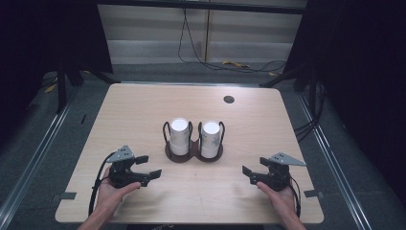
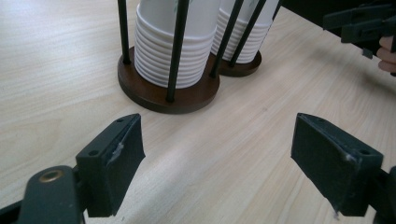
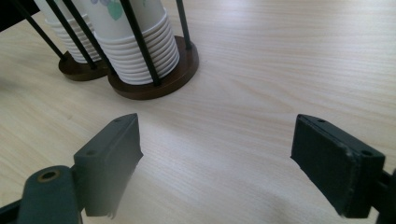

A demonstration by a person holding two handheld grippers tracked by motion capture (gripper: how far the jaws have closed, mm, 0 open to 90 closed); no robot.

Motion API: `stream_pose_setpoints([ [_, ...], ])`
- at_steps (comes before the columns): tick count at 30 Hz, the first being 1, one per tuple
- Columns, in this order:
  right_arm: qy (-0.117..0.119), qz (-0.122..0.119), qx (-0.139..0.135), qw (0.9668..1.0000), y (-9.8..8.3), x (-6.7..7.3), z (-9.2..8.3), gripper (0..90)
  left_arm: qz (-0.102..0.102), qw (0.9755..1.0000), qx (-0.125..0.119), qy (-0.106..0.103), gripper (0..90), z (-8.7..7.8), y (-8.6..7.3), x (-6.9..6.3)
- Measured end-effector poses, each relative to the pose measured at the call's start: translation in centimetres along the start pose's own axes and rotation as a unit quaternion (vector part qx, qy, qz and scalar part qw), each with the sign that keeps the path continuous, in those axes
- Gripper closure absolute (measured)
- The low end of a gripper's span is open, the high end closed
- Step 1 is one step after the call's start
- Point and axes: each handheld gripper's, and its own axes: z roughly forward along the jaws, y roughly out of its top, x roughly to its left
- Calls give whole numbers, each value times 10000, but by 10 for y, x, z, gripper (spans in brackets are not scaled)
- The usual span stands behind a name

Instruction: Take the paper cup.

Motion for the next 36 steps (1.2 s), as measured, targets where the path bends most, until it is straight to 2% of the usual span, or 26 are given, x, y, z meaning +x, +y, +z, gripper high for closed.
stream_pose_setpoints([
  [3, 16, -50, 54, 10000, 0, 2, 1, 163, 155, 9999, -46, -9, 256, -1, 5, -3],
  [8, 18, -98, 32, 9999, 0, 5, -1, 171, 133, 9996, -176, -146, 254, -1, 16, -9],
  [11, 35, -101, 36, 9999, 0, 6, -2, 171, 301, 9993, -212, -59, 255, -2, 21, -13],
  [14, 52, -136, 32, 9999, 0, 10, -3, 172, 302, 9991, -309, -25, 265, -4, 26, -13],
  [20, 115, -217, 84, 9997, 1, 15, -1, 176, 620, 9972, -389, 118, 317, -10, 43, -15],
  [21, 113, -217, 86, 9997, 1, 15, -1, 177, 629, 9971, -404, 127, 317, -10, 45, -15],
  [22, 118, -218, 90, 9997, 1, 15, 0, 177, 648, 9966, -449, 257, 316, -11, 48, -15],
  [23, 125, -219, 87, 9996, 1, 15, 0, 178, 631, 9965, -466, 286, 310, -11, 50, -15],
  [26, 115, -208, 87, 9997, 1, 15, -1, 183, 625, 9969, -362, 308, 308, -9, 58, -12],
  [32, 132, -243, 113, 9996, 0, 16, -1, 188, 614, 9976, -221, 210, 320, -5, 68, -9],
  [34, 141, -253, 111, 9995, 0, 16, -1, 189, 640, 9973, -254, 270, 320, -7, 72, -9],
  [36, 148, -232, 125, 9995, 0, 16, -1, 193, 627, 9974, -299, 187, 321, -7, 75, -7],
])
